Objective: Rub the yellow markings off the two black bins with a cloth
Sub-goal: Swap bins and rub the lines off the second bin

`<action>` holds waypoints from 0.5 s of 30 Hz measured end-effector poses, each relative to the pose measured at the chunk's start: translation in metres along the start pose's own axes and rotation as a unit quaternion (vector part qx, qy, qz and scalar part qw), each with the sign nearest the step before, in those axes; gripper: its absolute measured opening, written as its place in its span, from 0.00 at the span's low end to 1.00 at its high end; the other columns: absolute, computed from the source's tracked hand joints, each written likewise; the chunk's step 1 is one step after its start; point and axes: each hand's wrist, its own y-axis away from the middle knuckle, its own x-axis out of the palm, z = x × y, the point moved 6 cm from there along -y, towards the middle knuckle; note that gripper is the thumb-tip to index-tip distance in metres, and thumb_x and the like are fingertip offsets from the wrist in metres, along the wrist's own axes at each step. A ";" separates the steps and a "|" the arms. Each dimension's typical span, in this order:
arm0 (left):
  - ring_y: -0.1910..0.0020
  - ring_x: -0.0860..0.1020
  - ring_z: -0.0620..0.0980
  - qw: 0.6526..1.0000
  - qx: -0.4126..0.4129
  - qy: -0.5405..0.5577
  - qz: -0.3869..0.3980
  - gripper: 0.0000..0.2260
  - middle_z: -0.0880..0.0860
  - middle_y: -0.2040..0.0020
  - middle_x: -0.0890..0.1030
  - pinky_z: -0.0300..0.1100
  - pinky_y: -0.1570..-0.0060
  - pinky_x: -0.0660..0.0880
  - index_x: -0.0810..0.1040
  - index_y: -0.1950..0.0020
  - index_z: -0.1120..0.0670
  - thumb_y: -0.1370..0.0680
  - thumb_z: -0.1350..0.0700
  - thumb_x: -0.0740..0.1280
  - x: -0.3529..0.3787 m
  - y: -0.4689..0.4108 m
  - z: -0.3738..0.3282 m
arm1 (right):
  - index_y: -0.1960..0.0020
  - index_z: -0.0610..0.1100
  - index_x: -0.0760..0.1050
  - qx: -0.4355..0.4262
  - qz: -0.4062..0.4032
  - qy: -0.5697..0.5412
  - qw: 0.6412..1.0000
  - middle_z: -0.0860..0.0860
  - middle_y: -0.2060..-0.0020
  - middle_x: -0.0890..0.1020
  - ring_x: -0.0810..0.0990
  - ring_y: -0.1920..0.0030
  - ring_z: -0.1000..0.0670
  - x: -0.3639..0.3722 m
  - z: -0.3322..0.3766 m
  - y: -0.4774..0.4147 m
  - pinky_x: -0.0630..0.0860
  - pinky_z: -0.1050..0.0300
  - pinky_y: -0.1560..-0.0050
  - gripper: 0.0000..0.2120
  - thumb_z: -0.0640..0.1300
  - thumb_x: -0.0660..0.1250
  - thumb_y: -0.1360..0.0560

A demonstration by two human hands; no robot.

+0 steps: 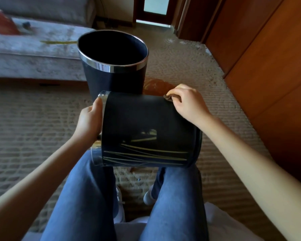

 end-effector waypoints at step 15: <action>0.76 0.68 0.43 1.000 -0.001 -0.015 0.002 0.25 0.44 0.79 0.71 0.44 0.67 0.66 0.73 0.69 0.53 0.17 0.40 0.59 0.004 -0.009 0.000 | 0.46 0.39 0.82 -0.197 -0.050 -0.008 0.979 0.45 0.51 0.83 0.80 0.51 0.40 0.005 0.055 0.025 0.78 0.44 0.50 0.12 0.33 0.63 0.24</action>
